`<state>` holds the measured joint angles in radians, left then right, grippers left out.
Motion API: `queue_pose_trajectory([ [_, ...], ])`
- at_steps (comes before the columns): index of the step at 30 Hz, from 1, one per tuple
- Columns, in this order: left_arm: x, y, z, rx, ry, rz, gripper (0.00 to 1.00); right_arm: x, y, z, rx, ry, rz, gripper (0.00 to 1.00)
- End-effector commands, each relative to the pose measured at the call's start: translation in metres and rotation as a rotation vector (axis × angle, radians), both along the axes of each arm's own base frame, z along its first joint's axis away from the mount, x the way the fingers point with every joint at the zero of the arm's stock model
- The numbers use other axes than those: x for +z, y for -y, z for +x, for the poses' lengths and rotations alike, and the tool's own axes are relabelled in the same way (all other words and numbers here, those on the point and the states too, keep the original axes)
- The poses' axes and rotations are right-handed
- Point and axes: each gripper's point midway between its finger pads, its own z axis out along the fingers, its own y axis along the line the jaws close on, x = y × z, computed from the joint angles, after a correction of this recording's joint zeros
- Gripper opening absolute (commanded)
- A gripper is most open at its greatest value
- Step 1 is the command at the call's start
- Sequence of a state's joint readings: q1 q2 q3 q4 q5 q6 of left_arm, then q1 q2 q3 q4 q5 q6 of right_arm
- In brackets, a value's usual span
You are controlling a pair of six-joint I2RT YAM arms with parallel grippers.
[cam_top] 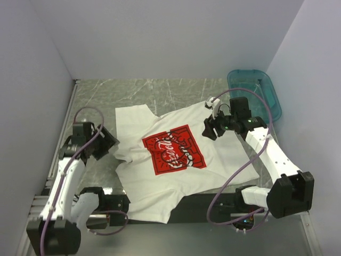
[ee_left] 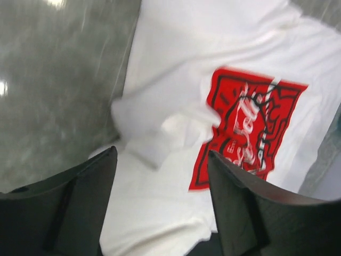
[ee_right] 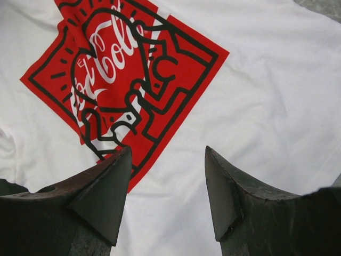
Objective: Fold and stack the t-shirts
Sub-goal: Flatten the tshirt out
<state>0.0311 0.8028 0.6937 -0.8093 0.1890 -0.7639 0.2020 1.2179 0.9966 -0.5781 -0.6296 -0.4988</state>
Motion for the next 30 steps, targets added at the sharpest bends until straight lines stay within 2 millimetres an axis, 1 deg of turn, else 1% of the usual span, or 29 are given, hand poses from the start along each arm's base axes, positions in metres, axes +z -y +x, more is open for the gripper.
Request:
queue_pose_trajectory([
  [1,0.04,-0.018,0.086,-0.008,0.261,0.114,0.76,0.012,0.001,0.012,-0.014,0.028,0.006,0.64],
  [2,0.041,-0.019,0.1,-0.006,0.263,0.105,0.76,0.012,0.0,0.013,-0.016,0.02,0.009,0.64],
  [3,0.067,-0.016,0.125,-0.028,0.333,0.094,0.76,0.011,0.0,0.014,-0.013,0.011,0.011,0.64],
  [4,0.053,-0.016,0.147,-0.046,0.288,0.094,0.74,0.011,-0.002,0.014,-0.006,0.006,0.015,0.64],
  [5,0.056,-0.025,0.166,-0.043,0.303,0.144,0.73,0.014,-0.003,0.016,-0.001,0.009,0.018,0.64],
  [6,0.076,-0.03,0.19,-0.037,0.347,0.166,0.73,0.011,-0.003,0.016,0.0,-0.012,0.015,0.64],
  [7,0.048,-0.033,0.21,-0.055,0.279,0.169,0.65,0.012,-0.003,0.018,0.001,-0.012,0.014,0.64],
  [8,0.041,-0.038,0.222,-0.083,0.267,0.199,0.63,0.015,-0.003,0.021,0.004,-0.004,0.011,0.64],
  [9,0.05,-0.042,0.242,-0.097,0.294,0.221,0.6,0.014,-0.003,0.022,0.004,-0.013,0.008,0.64],
  [10,0.021,-0.042,0.254,-0.123,0.231,0.226,0.56,0.017,-0.003,0.026,0.006,-0.005,0.008,0.64],
  [11,0.028,-0.045,0.27,-0.152,0.259,0.254,0.54,0.018,-0.003,0.03,0.004,-0.002,0.006,0.64],
  [12,0.022,-0.045,0.276,-0.167,0.246,0.26,0.53,0.019,-0.003,0.034,0.0,-0.002,0.005,0.64],
  [13,0.004,-0.046,0.284,-0.18,0.214,0.258,0.51,0.02,-0.005,0.041,0.004,-0.008,0.006,0.64],
  [14,0.01,-0.046,0.294,-0.197,0.235,0.273,0.51,0.022,-0.007,0.044,0.006,-0.016,0.015,0.64],
  [15,0.005,-0.047,0.298,-0.198,0.224,0.279,0.5,0.022,-0.009,0.048,0.008,-0.028,0.022,0.64],
  [16,-0.007,-0.048,0.302,-0.204,0.202,0.278,0.48,0.024,-0.012,0.054,0.01,-0.033,0.032,0.64],
  [17,-0.005,-0.05,0.308,-0.206,0.21,0.286,0.47,0.026,-0.017,0.056,0.015,-0.046,0.056,0.64],
  [18,-0.009,-0.05,0.309,-0.206,0.199,0.284,0.46,0.027,-0.018,0.059,0.014,-0.048,0.065,0.64],
  [19,-0.016,-0.05,0.311,-0.209,0.188,0.28,0.43,0.026,-0.02,0.06,0.018,-0.057,0.072,0.64],
  [20,-0.018,-0.047,0.312,-0.222,0.192,0.28,0.42,0.024,-0.021,0.06,0.017,-0.065,0.073,0.64],
  [25,-0.038,-0.048,0.306,-0.24,0.151,0.292,0.35,0.009,-0.016,0.06,-0.002,-0.07,0.053,0.64],
  [30,-0.058,-0.054,0.304,-0.26,0.103,0.326,0.32,0.005,-0.017,0.058,0.0,-0.081,0.056,0.64],
])
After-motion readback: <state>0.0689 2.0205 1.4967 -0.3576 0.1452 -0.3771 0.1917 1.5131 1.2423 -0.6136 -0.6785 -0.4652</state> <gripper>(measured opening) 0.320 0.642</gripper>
